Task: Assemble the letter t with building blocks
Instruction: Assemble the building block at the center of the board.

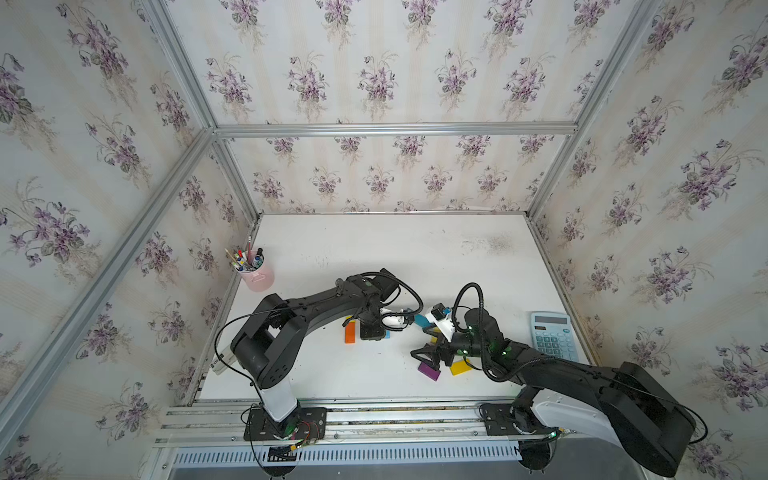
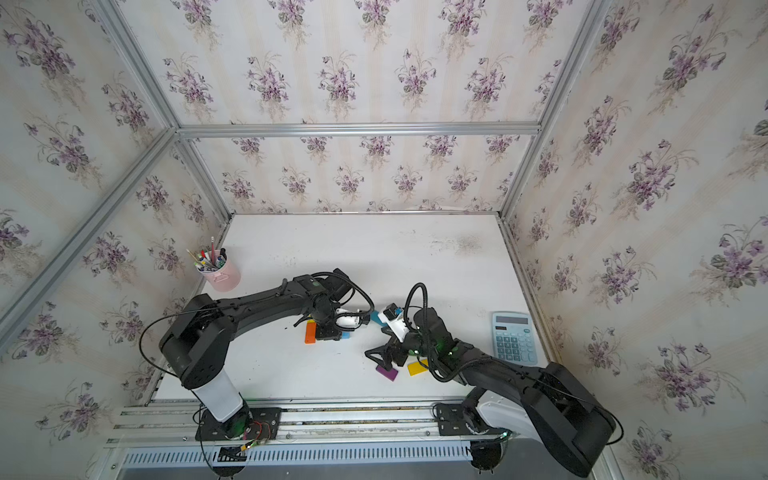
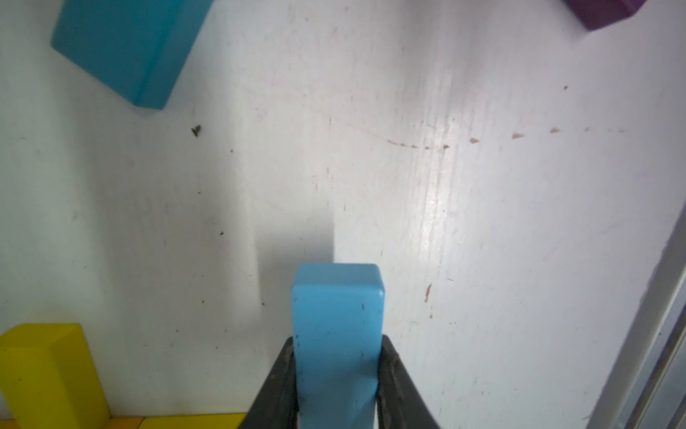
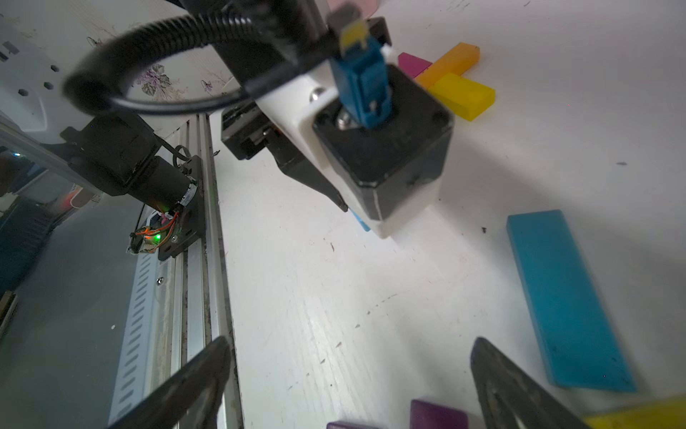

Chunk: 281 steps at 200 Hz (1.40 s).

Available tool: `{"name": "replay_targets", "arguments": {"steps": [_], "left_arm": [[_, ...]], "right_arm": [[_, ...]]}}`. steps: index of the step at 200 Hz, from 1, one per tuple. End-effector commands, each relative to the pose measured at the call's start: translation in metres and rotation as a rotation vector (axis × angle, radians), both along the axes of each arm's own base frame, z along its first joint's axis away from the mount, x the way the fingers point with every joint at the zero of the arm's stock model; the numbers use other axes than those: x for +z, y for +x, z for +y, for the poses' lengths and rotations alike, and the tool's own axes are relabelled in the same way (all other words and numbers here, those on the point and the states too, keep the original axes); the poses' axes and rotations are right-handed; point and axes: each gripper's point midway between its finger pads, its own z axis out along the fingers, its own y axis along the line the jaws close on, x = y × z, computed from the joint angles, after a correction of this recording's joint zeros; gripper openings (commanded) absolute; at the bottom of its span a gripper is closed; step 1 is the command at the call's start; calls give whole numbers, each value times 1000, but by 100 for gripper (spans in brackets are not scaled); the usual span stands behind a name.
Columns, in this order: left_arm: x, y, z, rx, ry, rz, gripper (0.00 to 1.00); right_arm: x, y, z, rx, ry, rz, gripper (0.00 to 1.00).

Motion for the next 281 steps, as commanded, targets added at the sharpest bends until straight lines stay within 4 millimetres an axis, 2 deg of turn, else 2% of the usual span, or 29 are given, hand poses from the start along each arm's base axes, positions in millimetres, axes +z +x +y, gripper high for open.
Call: {"name": "replay_targets", "arguments": {"steps": [1, 281], "left_arm": [[-5, 3, 2, -13, 11, -9, 24], [-21, -2, 14, -9, 52, -1, 25]], "right_arm": [[10, 2, 5, 20, 27, -43, 100], [6, 2, 3, 12, 16, -38, 100]]}}
